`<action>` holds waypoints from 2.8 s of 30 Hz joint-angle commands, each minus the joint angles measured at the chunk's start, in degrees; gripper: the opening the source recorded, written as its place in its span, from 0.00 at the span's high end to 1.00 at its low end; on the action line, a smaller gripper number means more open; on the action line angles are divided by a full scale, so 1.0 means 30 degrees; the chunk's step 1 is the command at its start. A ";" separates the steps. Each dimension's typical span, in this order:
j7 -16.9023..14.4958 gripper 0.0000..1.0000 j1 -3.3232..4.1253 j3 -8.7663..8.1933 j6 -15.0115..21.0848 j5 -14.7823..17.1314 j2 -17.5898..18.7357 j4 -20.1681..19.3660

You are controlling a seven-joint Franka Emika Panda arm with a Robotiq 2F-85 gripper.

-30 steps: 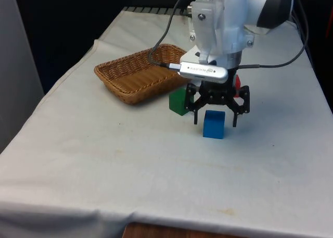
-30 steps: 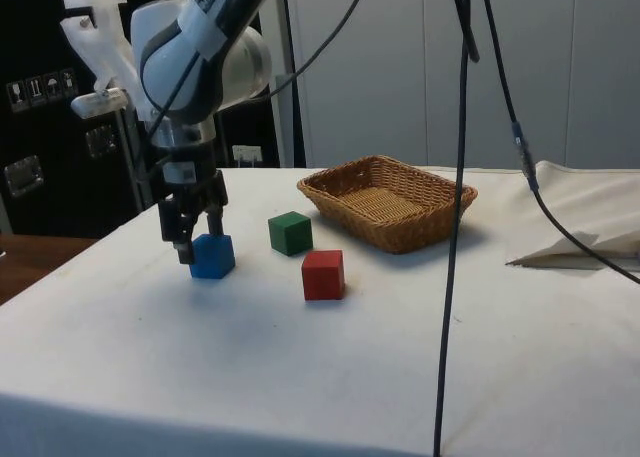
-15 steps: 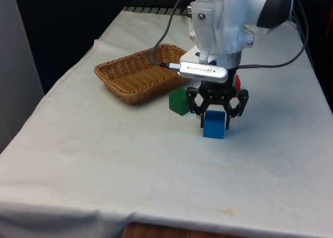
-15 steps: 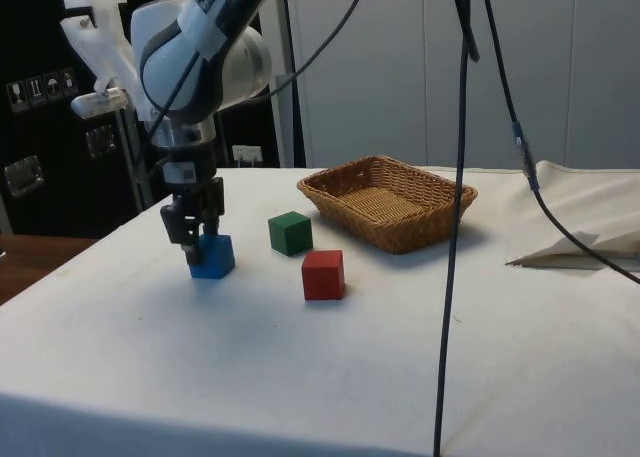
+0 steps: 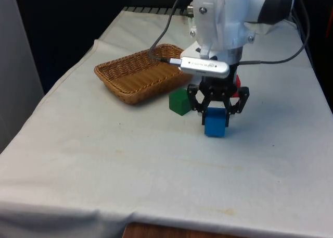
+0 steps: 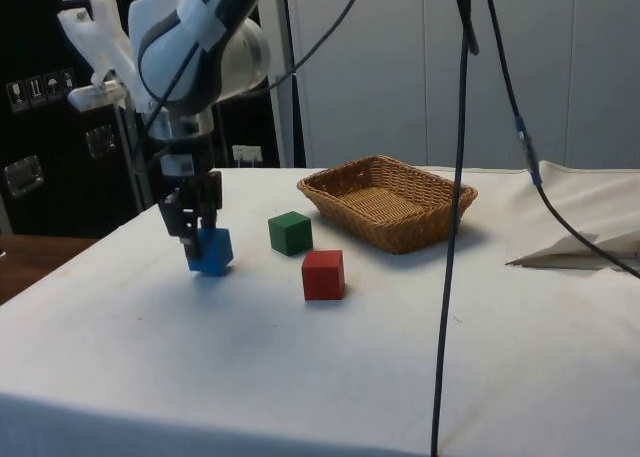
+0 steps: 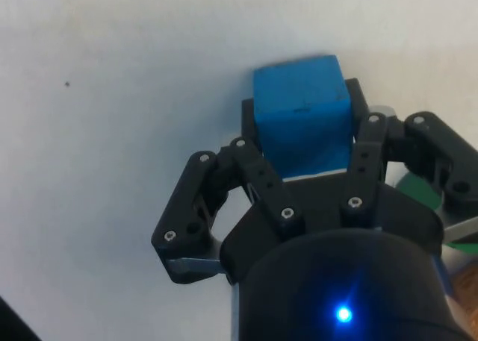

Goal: Pick up exactly two blocks and place them into the basket.

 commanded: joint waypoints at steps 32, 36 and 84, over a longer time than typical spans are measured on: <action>0.0630 0.99 0.0382 -0.0611 -0.0649 -0.2960 -0.5882 -0.5749; 0.0649 0.99 0.0382 -0.0726 -0.0649 -0.3361 -0.6780 -0.6589; -0.0248 0.99 -0.0019 -0.3724 0.0076 -0.8594 -1.5890 -1.5011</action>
